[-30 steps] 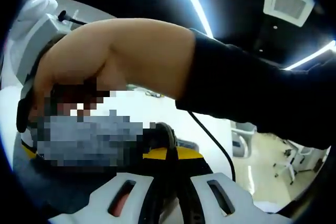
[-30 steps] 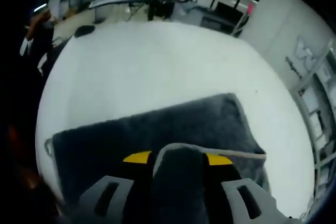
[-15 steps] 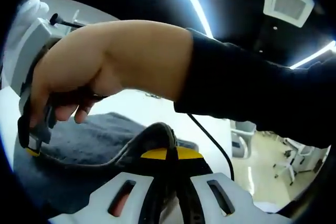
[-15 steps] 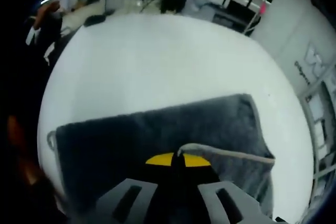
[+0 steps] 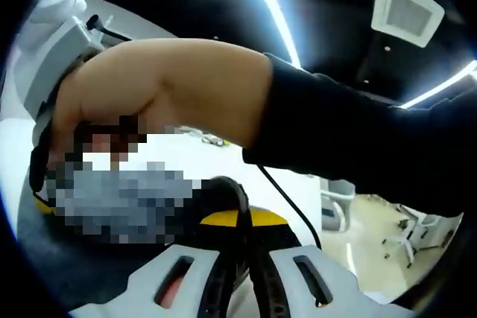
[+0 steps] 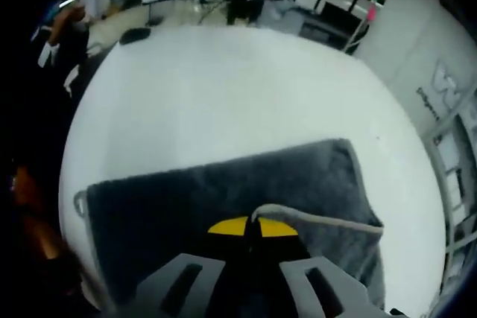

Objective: Open the folded towel by lifting each exposed corner and separating the folded layers until the towel lies flat within the target outline without major curled edges

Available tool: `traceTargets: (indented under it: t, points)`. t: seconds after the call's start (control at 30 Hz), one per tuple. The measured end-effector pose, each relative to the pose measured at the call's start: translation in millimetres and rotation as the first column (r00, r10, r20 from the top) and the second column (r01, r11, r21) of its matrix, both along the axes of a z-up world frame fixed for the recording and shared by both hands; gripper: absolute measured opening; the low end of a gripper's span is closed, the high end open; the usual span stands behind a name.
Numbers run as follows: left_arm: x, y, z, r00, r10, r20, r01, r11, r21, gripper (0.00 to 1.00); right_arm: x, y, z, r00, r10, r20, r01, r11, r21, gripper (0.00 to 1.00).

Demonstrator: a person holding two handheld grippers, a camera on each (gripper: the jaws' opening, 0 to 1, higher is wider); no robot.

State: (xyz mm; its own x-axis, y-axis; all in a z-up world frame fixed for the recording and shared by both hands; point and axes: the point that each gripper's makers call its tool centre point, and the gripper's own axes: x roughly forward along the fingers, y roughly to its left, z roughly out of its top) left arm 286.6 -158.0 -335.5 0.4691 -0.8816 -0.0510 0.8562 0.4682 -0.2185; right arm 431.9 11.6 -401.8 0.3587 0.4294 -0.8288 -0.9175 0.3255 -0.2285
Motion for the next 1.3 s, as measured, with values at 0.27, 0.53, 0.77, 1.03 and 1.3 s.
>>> traceTargets:
  t: [0.27, 0.53, 0.77, 1.03, 1.3]
  points:
    - [-1.9, -1, 0.5, 1.0, -0.014, -0.007, 0.014, 1.0, -0.014, 0.01, 5, -1, 4.8, 1.0, 0.01, 0.013, -0.01, 1.0, 0.017, 0.0]
    - [-5.0, -2, 5.3, 0.999, -0.033, -0.028, 0.032, 0.999, -0.043, 0.01, 11, -4, 16.8, 1.0, -0.005, 0.004, 0.004, 0.999, 0.047, 0.0]
    - [-23.9, 0, 43.1, 0.987, -0.037, 0.157, 0.05, 0.996, -0.076, 0.01, 37, -15, 51.9, 0.993, -0.095, 0.065, 0.087, 0.99, 0.115, 0.0]
    - [-29.6, 0, 46.7, 0.99, -0.087, 0.113, 0.1, 0.988, -0.116, 0.01, 36, -17, 71.2, 0.988, -0.123, 0.088, 0.109, 0.983, 0.149, 0.0]
    - [-40.5, 2, 68.0, 0.971, -0.081, 0.225, 0.107, 0.989, -0.103, 0.01, 60, -31, 93.3, 0.973, -0.187, 0.136, 0.156, 0.966, 0.207, 0.0]
